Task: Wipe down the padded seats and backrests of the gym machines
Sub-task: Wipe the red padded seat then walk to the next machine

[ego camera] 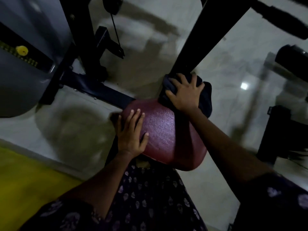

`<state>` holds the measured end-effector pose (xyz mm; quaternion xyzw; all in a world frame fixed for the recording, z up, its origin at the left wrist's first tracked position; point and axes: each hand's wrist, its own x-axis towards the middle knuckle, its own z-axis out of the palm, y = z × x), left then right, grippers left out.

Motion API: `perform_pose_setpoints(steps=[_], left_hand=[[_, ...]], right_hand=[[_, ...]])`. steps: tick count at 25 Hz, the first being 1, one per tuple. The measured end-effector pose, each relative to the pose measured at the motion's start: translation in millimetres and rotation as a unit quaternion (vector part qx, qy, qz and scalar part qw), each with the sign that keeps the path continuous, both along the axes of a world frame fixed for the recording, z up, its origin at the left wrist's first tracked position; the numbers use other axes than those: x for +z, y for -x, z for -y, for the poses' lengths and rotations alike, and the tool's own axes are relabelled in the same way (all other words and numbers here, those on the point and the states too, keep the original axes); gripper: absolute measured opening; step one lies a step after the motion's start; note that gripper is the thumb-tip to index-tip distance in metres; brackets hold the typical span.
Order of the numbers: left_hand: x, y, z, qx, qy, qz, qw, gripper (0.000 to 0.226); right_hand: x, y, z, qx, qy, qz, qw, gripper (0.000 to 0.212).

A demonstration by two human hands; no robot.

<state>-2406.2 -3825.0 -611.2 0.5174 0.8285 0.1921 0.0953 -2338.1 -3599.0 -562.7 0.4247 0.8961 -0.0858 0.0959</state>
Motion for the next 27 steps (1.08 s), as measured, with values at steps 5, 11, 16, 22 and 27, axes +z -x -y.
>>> perform_pose_setpoints(steps=[5,11,16,22,27], left_hand=[[2,-2,2,0.0,0.007,-0.01,1.0,0.063],[-3,-5,1,0.023,-0.017,-0.02,0.999,0.061],[-6,-6,2,0.026,-0.035,-0.017,0.999,0.061],[-10,-4,4,0.037,-0.017,-0.029,0.999,0.062],[-4,-14,-2,0.065,0.005,-0.031,0.997,0.062]], right_hand=[[-5,-23,27,0.021,-0.01,-0.077,0.997,0.061],[-20,-62,63,0.136,-0.076,-0.059,0.986,0.07],[-19,-50,27,0.294,-0.065,-0.058,0.952,0.073],[-17,-33,7,0.343,-0.055,-0.069,0.935,0.076],[-13,-34,8,0.344,-0.041,-0.06,0.936,0.075]])
